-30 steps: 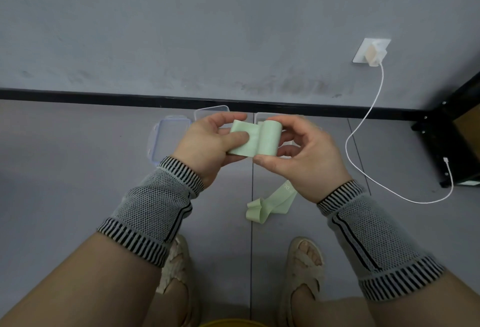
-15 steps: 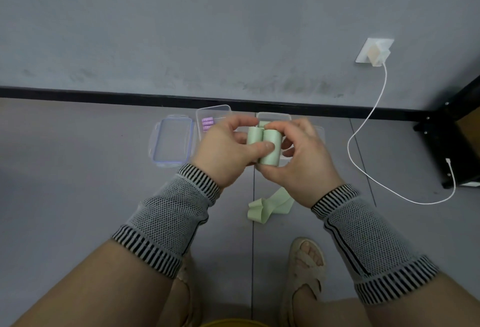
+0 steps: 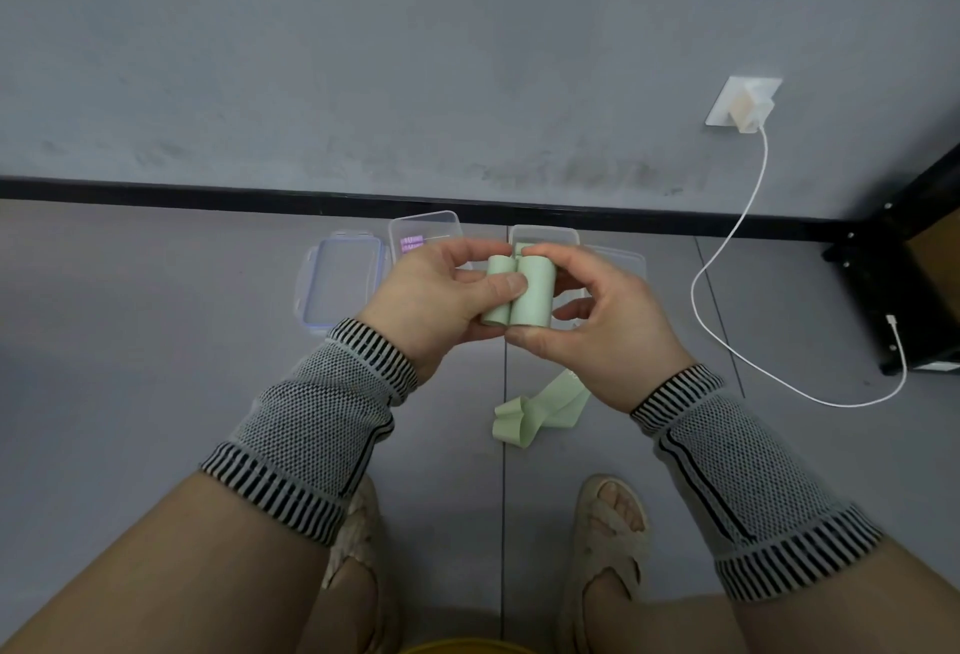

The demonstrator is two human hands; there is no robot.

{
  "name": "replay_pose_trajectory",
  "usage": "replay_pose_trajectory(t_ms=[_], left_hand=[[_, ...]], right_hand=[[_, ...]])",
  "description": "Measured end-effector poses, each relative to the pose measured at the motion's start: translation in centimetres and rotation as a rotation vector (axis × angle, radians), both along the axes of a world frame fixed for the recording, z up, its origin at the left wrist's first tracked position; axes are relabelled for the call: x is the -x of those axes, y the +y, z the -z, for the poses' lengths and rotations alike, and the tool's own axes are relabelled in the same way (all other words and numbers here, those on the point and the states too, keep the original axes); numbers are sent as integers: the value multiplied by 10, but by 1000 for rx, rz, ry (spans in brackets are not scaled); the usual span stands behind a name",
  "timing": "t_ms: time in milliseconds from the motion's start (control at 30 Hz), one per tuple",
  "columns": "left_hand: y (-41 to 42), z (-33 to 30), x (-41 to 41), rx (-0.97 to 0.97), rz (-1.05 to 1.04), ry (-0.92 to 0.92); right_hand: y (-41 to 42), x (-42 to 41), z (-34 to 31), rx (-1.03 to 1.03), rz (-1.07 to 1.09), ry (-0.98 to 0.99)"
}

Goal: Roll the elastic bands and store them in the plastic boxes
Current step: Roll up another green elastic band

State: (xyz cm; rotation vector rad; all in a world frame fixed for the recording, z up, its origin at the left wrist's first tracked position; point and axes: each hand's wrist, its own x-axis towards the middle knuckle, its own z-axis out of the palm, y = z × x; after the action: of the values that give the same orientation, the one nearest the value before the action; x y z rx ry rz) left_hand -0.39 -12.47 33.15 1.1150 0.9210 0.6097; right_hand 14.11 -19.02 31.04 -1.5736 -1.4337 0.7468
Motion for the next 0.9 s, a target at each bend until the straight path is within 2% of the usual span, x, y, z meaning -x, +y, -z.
replay_pose_trajectory(t_ms=[200,367,600,700,800,900], left_hand=[[4,1,4,-42,-27,96],[8,-4,9,-16,-78,55],[-4,1,-4,-138,-93,130],[-6,1,-6,-200,-89,148],[-8,5,-6,-396,-58,282],[-8,5,-6,-420,-56,288]], right_hand=[[1,-1,0,17,-19,85],[1,-3,-5,-18,-28,239],[2,2,4,-19,17,-110],[3,3,5,-31,37,-163],[3,4,5,-18,50,-222],[2,5,5,-21,50,-247]])
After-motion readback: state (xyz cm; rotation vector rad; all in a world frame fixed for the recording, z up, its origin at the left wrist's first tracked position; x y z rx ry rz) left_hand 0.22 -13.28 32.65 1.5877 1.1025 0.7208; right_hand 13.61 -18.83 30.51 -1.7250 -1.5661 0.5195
